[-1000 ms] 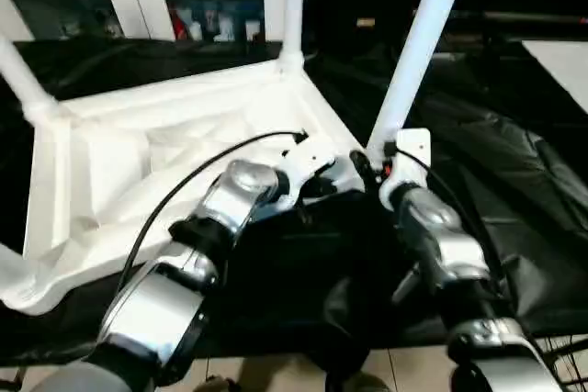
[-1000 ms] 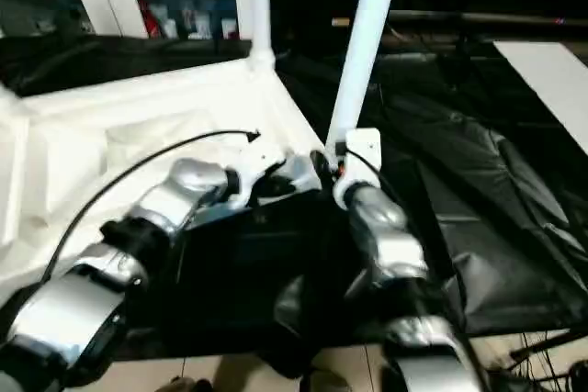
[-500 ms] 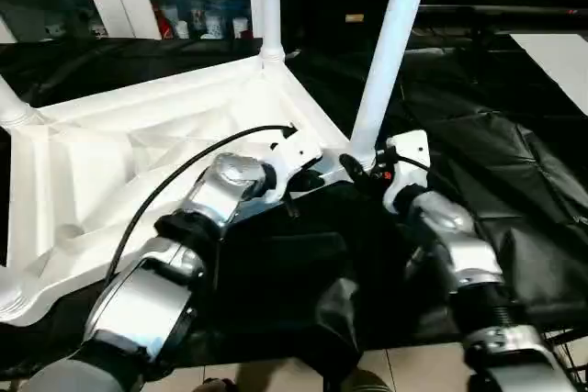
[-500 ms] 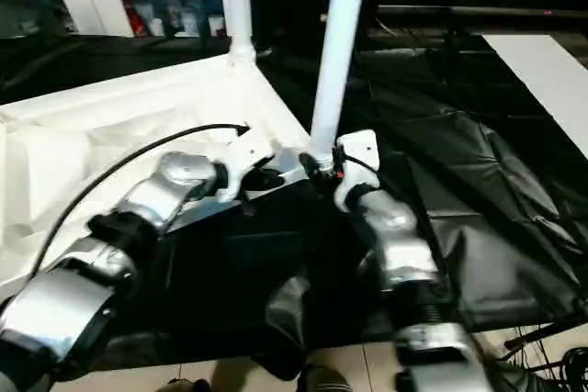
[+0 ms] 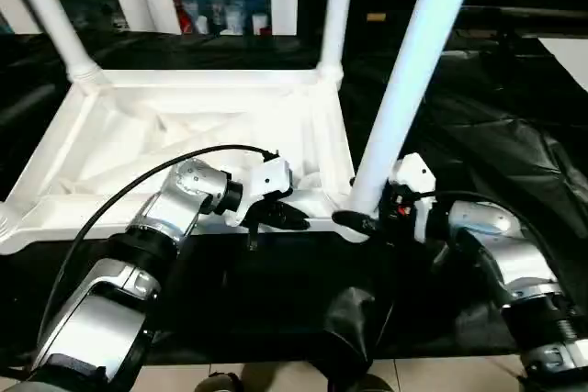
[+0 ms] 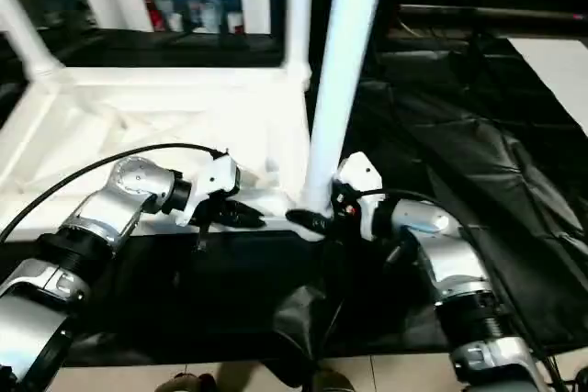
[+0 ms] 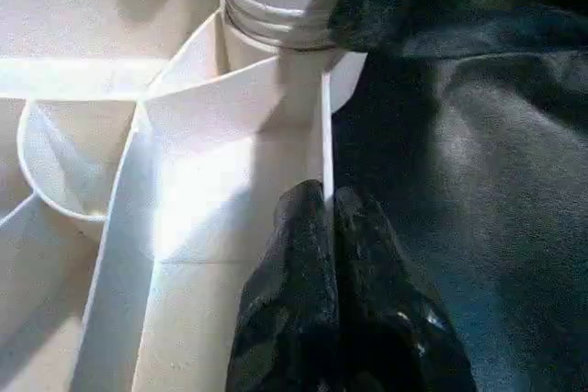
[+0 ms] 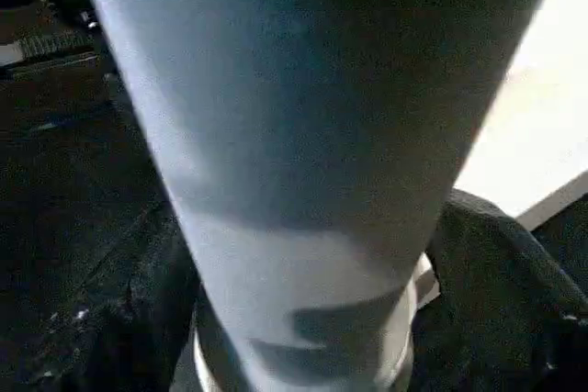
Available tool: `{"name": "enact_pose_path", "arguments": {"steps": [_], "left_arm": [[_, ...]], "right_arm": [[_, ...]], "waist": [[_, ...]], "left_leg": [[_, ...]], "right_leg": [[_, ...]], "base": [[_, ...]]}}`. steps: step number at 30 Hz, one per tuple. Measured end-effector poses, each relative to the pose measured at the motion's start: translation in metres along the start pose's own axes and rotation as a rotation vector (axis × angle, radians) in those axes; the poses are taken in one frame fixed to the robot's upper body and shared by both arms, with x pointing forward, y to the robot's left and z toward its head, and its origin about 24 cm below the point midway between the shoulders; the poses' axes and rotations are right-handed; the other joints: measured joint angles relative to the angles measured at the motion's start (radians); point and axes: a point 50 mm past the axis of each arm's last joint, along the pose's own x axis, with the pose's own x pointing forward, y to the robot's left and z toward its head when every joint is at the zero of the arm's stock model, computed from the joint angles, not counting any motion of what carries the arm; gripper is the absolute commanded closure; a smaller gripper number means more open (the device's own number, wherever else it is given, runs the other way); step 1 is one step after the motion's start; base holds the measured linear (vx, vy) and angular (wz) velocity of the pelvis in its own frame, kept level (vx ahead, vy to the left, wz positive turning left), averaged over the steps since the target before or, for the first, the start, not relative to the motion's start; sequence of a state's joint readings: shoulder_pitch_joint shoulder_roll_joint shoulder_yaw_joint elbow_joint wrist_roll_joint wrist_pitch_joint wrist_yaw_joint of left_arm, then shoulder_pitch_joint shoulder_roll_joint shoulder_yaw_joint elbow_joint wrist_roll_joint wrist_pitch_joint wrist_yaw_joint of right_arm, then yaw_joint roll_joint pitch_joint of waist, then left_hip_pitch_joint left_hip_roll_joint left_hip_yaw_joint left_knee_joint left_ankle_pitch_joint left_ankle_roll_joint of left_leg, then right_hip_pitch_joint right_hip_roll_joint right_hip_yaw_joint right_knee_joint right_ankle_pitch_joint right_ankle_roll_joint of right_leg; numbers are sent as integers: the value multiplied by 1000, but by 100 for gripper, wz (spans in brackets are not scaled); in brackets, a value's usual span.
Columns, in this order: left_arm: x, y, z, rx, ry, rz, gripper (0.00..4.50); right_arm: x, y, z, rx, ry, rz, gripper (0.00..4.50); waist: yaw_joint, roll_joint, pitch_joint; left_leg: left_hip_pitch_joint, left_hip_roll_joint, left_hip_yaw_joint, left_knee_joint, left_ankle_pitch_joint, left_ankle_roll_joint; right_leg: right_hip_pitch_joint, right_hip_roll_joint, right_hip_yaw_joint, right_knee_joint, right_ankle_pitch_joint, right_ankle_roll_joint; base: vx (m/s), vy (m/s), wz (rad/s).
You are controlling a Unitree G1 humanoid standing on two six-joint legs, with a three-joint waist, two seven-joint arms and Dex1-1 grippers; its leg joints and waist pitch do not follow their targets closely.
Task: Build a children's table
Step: Rotate leg to tighten
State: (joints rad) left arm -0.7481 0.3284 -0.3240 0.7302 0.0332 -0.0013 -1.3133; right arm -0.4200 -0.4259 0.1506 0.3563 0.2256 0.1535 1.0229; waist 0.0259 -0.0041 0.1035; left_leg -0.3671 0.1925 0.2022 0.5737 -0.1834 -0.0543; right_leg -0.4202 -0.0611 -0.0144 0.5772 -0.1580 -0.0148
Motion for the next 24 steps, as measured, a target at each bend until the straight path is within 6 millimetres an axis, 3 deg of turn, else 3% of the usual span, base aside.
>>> {"name": "enact_pose_path", "arguments": {"steps": [10,18,24], "left_arm": [[-1,-1,-1,-2,3,-8,450],[-1,-1,-1,-11,1,-1,450],[11,12,2,-62,-7,159,450]], "right_arm": [[-3,1,-2,1,29,49,179],[-2,1,-3,10,27,39,183],[12,-10,-7,65,-10,-215,183]], "waist": [[5,0,0],[5,0,0],[-1,0,-1]], "left_leg": [[0,1,0,0,0,0],[0,1,-1,0,0,0],[3,0,-1,4,0,0]], "right_leg": [[0,1,-1,1,0,0],[0,1,-1,1,0,0],[3,0,0,1,0,1]], "base": [[0,0,0],[0,0,0],[0,0,0]]}}
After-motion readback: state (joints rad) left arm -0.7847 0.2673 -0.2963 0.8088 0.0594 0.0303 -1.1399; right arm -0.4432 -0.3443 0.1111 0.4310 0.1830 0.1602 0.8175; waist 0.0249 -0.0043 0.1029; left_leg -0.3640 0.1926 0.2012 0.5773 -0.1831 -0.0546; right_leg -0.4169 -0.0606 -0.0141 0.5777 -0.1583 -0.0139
